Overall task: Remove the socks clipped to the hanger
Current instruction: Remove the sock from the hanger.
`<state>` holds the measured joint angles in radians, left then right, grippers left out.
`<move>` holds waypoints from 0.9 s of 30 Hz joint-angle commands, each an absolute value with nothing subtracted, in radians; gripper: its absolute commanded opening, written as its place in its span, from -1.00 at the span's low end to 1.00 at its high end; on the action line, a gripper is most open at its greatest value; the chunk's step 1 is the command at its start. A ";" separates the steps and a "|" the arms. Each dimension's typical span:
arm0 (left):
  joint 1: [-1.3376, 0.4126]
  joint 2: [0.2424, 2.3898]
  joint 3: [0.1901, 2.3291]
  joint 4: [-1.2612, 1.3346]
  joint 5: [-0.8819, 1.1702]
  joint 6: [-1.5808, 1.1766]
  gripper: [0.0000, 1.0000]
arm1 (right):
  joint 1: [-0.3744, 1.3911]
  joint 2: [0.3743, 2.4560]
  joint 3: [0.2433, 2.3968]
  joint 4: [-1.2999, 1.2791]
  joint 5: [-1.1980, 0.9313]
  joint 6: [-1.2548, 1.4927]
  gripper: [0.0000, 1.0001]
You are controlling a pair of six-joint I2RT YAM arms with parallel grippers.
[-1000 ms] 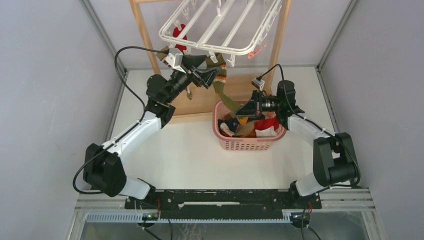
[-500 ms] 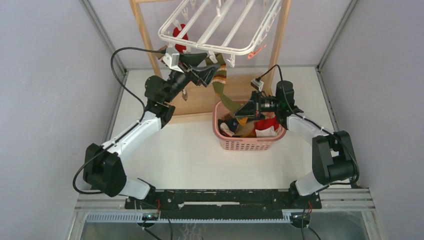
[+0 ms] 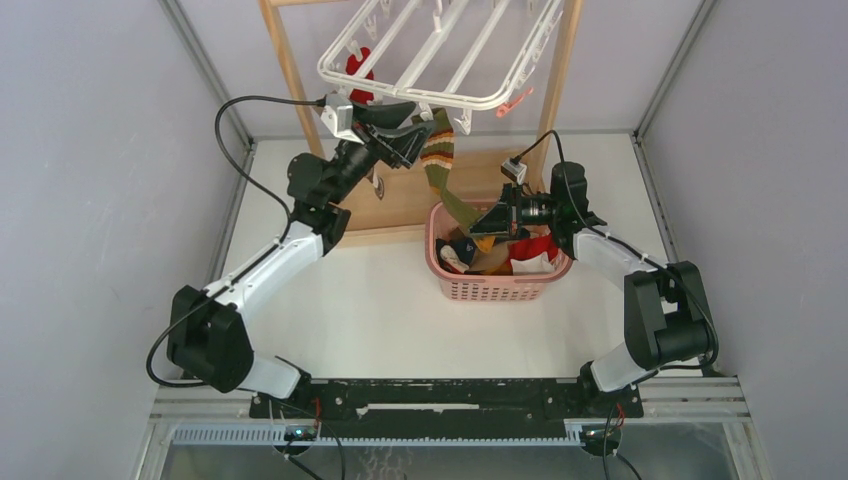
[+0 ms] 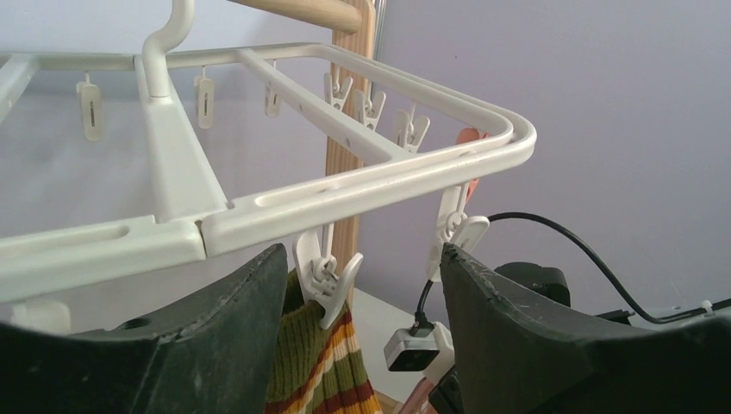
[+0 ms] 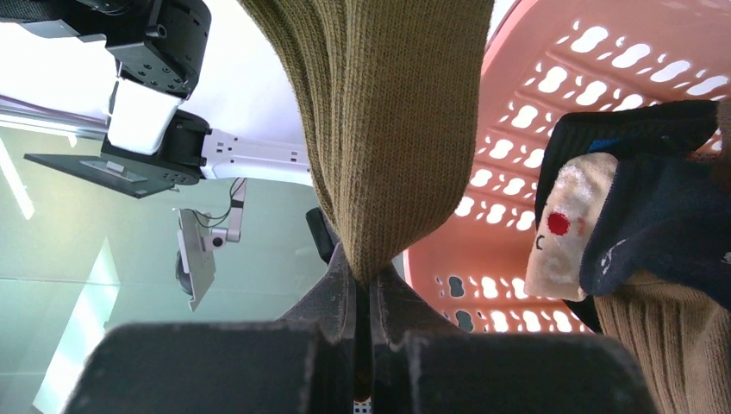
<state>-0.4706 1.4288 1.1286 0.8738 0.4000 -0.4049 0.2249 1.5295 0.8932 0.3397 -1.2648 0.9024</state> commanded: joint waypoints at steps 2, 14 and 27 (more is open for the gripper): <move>-0.466 1.449 1.219 0.924 0.389 -0.415 0.35 | 0.232 1.520 0.933 0.351 -1.266 0.878 -1.00; -0.466 1.478 1.243 0.868 0.381 -0.374 0.10 | 0.234 1.532 0.934 0.359 -1.269 0.876 -1.00; -0.466 1.488 1.276 0.834 0.396 -0.365 -0.27 | 0.236 1.548 0.934 0.362 -1.269 0.871 -1.00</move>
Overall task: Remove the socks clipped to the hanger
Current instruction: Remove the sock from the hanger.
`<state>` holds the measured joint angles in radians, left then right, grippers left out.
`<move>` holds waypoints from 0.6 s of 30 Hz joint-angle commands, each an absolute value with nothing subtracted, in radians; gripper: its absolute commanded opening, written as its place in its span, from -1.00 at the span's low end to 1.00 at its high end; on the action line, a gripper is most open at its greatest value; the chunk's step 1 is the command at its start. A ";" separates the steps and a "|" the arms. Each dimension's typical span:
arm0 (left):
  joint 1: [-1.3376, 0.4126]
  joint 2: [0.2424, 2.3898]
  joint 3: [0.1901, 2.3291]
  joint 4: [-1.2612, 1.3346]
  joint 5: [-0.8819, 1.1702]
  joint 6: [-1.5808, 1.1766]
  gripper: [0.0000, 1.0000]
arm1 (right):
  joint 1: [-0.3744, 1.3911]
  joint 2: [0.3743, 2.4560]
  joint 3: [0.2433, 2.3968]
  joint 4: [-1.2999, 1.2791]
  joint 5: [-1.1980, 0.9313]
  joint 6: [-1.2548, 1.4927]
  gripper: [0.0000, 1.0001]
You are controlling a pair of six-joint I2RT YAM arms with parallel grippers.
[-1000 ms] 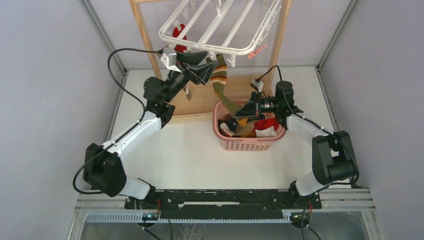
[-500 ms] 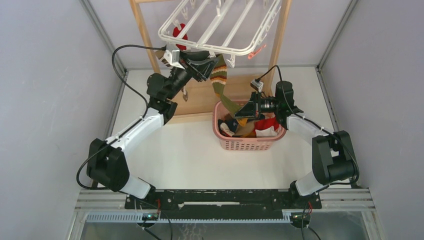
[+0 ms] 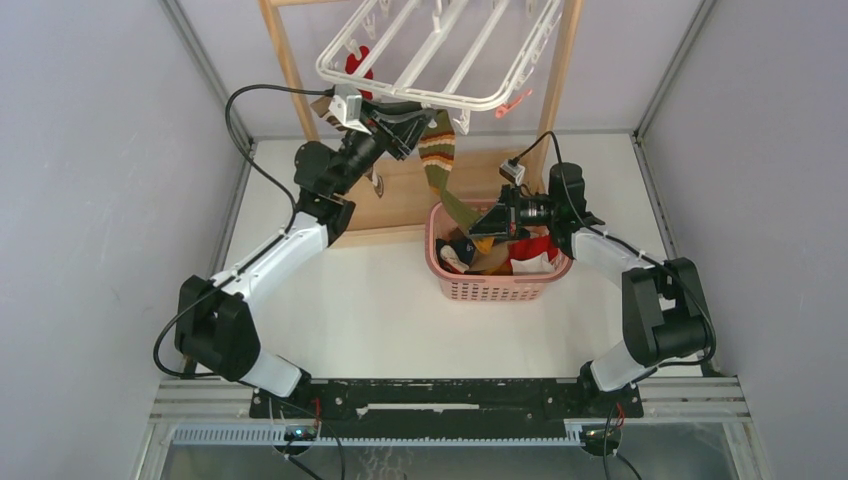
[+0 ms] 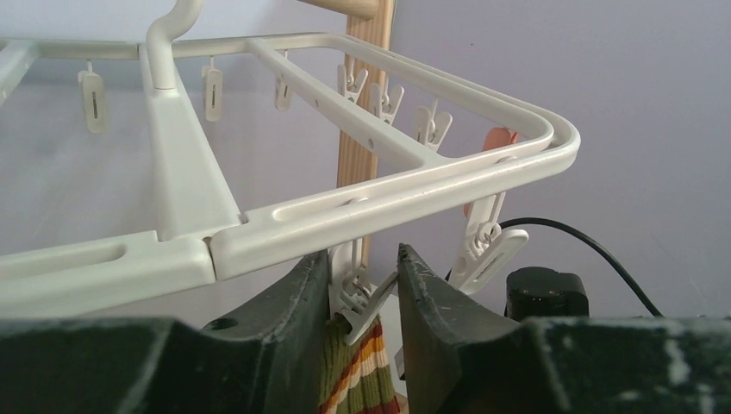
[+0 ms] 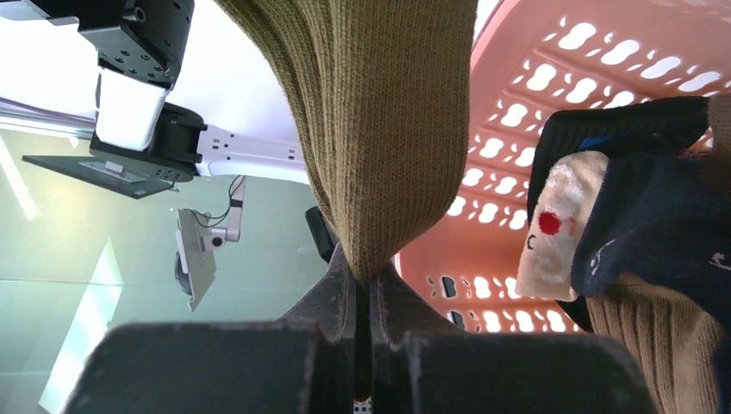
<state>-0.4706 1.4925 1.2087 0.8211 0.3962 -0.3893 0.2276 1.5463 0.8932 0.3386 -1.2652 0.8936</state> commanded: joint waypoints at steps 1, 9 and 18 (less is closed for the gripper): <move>-0.466 1.488 1.277 0.832 0.396 -0.364 -0.31 | 0.236 1.548 0.934 0.362 -1.269 0.872 -1.00; -0.466 1.494 1.295 0.803 0.409 -0.366 -0.70 | 0.239 1.546 0.934 0.358 -1.268 0.870 -1.00; -0.466 1.476 1.285 0.763 0.401 -0.360 -0.59 | 0.237 1.431 0.934 0.264 -1.199 0.812 -1.00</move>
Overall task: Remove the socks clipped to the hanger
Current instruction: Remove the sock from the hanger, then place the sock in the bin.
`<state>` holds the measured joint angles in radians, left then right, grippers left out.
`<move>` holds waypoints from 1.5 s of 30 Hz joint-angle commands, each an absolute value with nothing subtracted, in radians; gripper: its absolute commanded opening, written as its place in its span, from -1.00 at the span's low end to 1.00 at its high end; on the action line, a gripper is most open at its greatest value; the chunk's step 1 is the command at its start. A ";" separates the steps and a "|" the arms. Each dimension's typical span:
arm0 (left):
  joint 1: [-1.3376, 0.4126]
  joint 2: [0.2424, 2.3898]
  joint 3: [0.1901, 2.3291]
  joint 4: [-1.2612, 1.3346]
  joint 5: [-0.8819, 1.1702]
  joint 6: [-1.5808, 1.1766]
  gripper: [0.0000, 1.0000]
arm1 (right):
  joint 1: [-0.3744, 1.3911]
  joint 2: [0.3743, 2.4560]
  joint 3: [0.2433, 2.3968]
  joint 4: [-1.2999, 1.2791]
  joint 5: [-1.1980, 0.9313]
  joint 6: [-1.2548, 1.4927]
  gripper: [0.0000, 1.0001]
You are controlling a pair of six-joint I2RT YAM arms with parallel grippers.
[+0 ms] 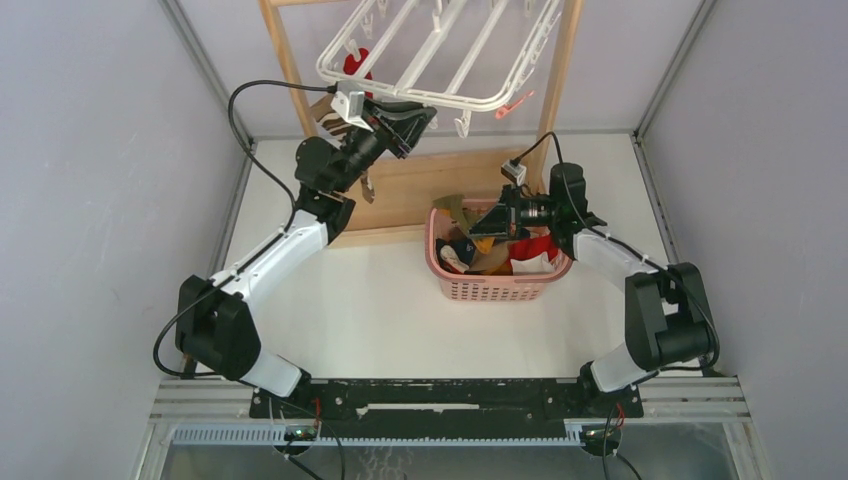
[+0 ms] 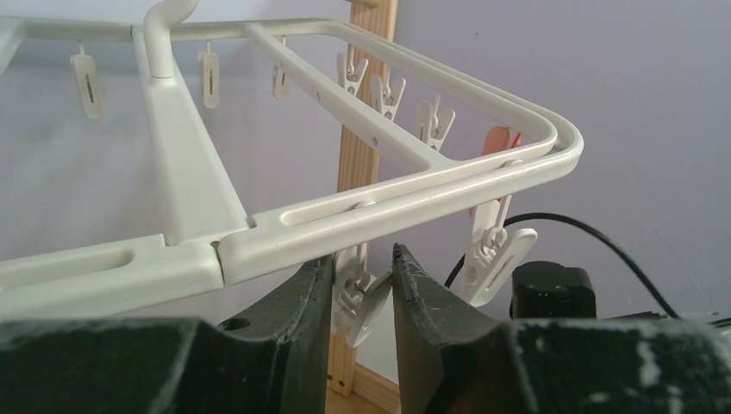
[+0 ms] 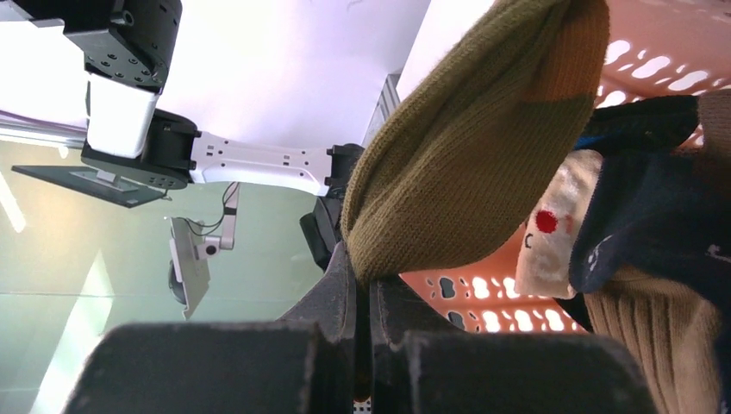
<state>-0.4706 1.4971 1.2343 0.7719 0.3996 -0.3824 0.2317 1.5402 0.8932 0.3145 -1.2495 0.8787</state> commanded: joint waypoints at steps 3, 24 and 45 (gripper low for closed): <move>-0.467 1.463 1.271 0.747 0.388 -0.360 -0.45 | 0.234 1.362 0.934 0.194 -1.153 0.759 -1.00; -0.469 1.301 1.137 0.571 0.320 -0.307 1.00 | 0.216 1.015 1.098 -0.095 -1.044 0.639 -1.00; -0.563 0.958 0.887 0.147 0.014 -0.308 1.00 | 0.325 1.075 1.156 0.130 -1.089 0.773 -1.00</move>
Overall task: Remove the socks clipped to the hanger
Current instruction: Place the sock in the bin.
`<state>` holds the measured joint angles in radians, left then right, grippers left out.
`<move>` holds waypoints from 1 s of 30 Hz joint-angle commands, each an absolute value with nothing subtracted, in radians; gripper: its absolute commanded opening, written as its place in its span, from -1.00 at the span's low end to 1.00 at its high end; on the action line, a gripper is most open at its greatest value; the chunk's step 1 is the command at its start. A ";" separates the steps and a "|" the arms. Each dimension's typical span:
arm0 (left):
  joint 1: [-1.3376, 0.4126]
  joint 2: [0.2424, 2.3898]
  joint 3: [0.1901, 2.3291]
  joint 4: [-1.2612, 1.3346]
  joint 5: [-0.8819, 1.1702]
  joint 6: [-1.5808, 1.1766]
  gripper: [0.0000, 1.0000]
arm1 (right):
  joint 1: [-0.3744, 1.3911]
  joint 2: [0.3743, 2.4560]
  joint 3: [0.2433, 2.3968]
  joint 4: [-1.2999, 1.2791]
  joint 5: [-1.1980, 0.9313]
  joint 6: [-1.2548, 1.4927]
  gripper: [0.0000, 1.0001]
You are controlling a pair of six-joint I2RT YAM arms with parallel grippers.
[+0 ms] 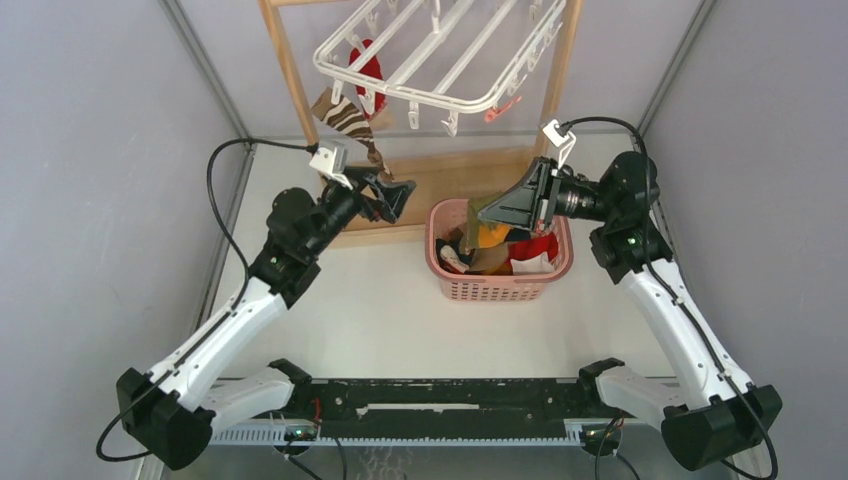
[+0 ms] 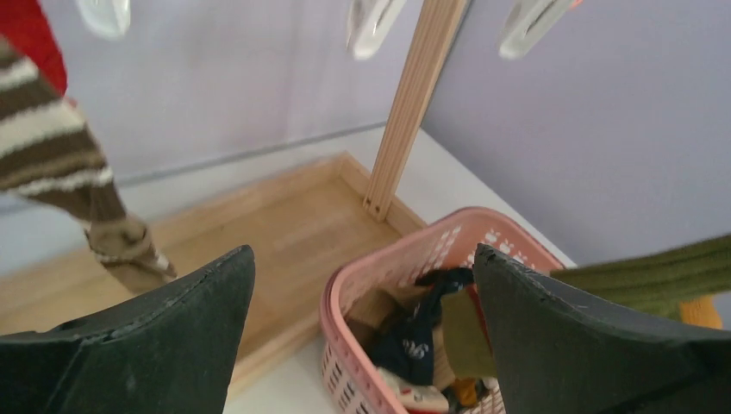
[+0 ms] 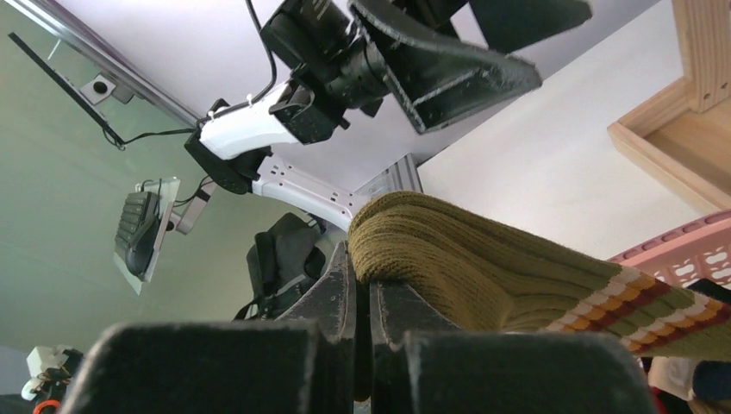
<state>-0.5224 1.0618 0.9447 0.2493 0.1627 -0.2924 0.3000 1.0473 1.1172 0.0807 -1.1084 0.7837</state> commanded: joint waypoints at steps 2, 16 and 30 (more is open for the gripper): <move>-0.583 0.909 0.854 0.101 -0.038 -0.320 1.00 | 0.338 1.097 1.155 0.123 -1.068 0.745 -1.00; -0.609 0.756 0.805 -0.069 -0.115 -0.336 0.99 | 0.382 1.286 1.129 -0.042 -0.948 0.563 -1.00; -0.608 0.794 0.813 -0.065 -0.101 -0.351 0.99 | 0.422 1.367 1.054 -0.197 -0.806 0.424 -0.82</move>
